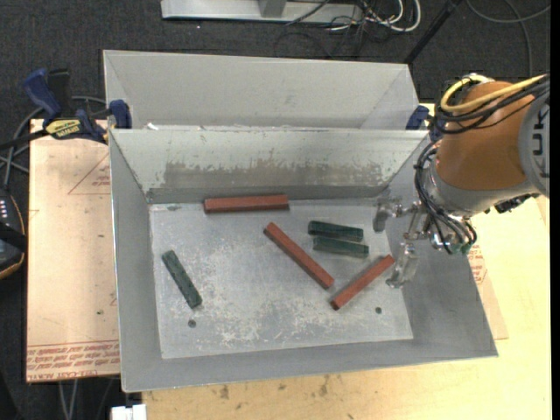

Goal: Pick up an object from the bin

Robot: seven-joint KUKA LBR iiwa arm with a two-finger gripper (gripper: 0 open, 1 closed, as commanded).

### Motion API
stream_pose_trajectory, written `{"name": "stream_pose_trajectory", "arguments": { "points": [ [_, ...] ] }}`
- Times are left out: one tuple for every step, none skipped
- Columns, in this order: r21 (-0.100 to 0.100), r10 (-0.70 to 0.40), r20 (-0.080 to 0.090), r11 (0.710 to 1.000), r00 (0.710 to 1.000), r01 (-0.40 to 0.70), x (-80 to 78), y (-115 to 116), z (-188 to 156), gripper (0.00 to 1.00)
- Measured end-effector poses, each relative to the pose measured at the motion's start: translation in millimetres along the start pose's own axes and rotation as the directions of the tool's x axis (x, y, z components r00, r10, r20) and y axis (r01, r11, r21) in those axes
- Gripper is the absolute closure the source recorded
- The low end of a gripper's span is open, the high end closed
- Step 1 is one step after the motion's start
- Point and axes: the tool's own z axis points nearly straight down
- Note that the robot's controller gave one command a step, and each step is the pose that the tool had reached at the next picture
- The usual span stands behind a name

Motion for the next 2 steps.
{"name": "stream_pose_trajectory", "arguments": {
  "points": [
    [0.0,-0.273,0.004,0.962,0.962,0.273,15.2,21.2,91.4,0.0],
    [0.004,-0.382,0.01,0.924,0.924,0.382,18.0,33.0,59.6,0.0]
  ]
}}
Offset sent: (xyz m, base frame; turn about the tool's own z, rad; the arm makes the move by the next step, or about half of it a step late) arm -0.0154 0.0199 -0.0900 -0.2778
